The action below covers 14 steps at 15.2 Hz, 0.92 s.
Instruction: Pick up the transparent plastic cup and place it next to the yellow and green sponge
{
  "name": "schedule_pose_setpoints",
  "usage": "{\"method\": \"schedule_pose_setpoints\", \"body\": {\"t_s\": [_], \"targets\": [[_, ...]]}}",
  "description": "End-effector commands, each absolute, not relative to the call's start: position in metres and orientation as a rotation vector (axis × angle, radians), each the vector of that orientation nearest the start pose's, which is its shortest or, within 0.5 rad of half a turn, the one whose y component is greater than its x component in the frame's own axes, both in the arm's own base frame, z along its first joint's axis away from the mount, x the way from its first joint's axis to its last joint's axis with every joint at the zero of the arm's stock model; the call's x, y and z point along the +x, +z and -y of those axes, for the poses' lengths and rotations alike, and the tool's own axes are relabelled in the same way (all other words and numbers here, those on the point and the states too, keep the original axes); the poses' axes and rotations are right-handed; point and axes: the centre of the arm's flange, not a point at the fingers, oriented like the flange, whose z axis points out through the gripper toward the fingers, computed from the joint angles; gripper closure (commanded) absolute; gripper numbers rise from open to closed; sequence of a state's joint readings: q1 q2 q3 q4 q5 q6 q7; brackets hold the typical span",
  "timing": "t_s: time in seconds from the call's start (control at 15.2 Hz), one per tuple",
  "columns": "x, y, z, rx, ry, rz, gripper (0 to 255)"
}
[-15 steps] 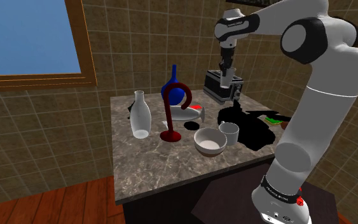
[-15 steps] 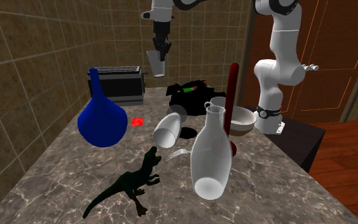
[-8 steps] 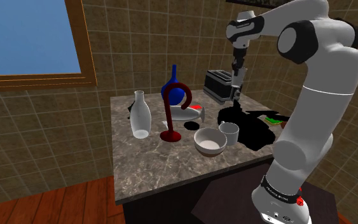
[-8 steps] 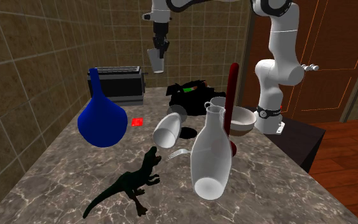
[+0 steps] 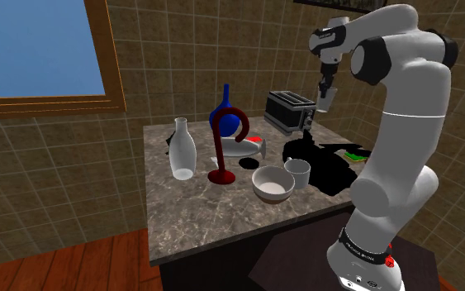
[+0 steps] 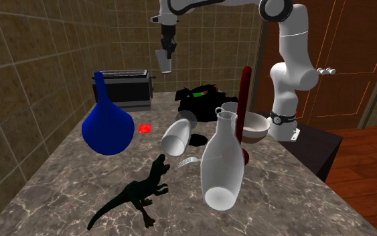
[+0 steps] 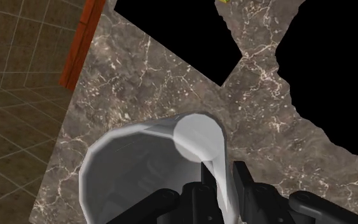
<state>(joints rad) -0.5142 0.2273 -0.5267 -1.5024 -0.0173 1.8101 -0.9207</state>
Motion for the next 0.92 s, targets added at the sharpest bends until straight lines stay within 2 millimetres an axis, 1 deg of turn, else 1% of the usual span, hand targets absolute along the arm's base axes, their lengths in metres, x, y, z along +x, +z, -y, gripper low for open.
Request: {"method": "schedule_pose_setpoints", "body": {"t_s": [0.0,0.26,0.33,0.86], "targets": [[0.331,0.562,0.553,-3.302,0.076,-0.161,255],[0.302,0.562,0.597,-3.302,0.076,-0.161,255],[0.292,0.562,0.612,-3.302,0.076,-0.161,255],[0.292,0.52,0.612,-3.302,0.076,-0.161,255]]}}
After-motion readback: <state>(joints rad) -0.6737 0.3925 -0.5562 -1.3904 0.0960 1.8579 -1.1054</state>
